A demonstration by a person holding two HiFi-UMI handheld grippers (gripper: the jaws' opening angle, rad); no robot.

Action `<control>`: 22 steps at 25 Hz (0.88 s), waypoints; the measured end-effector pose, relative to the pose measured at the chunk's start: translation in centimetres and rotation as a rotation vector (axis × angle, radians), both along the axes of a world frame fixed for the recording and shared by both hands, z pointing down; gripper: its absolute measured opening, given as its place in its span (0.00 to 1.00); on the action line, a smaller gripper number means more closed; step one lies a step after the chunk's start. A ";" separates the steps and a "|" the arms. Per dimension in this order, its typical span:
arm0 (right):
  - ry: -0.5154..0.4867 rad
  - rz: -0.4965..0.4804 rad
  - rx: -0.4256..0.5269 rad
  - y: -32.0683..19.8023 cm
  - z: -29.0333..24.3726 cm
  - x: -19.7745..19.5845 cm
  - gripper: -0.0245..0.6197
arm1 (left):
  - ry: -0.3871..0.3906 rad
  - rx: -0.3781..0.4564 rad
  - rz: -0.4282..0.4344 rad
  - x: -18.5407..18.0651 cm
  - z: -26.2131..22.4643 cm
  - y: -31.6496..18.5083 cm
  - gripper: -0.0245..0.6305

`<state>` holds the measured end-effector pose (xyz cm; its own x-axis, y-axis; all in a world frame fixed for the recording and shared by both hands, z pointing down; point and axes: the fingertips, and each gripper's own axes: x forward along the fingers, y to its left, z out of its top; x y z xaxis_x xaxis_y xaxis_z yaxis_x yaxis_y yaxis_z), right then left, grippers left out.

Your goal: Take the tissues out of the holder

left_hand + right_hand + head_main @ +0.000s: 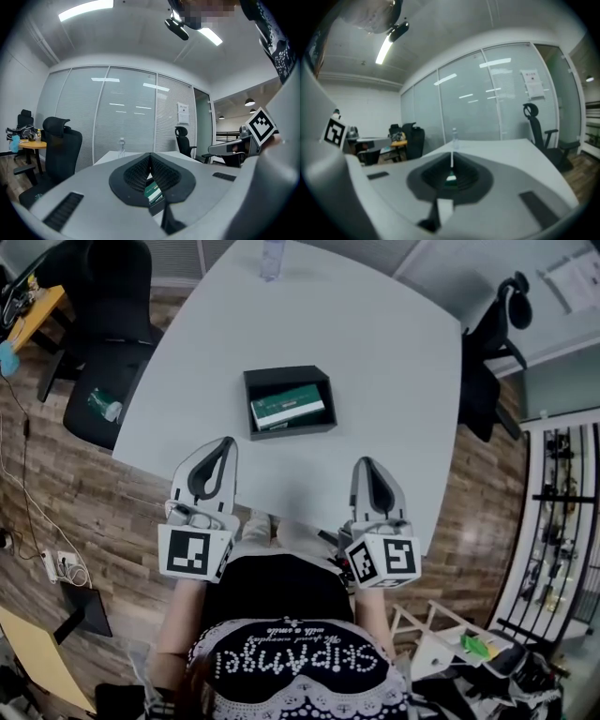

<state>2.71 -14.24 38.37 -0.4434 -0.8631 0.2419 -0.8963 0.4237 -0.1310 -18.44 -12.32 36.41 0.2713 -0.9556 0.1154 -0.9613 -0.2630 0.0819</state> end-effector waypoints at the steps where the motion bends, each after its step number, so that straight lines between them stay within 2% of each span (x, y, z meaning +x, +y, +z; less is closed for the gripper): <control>1: 0.000 0.000 -0.001 0.0 0.0 0.0 0.09 | 0.000 -0.002 0.000 -0.1 0.1 0.0 0.08; 11: -0.003 -0.015 -0.009 -0.2 0.2 -0.2 0.09 | -0.002 -0.014 -0.016 -0.2 0.4 0.1 0.08; 15: -0.004 -0.016 -0.006 -0.4 0.2 0.7 0.09 | -0.031 0.027 -0.010 0.4 -0.1 -0.3 0.08; 22: -0.005 -0.019 -0.001 -1.5 -0.3 2.8 0.09 | -0.039 0.024 -0.023 2.0 -0.6 -1.1 0.08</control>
<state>5.50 -15.76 38.04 -0.4609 -0.8542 0.2405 -0.8874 0.4406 -0.1357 -16.42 -13.45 35.78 0.2445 -0.9642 0.1025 -0.9696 -0.2418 0.0384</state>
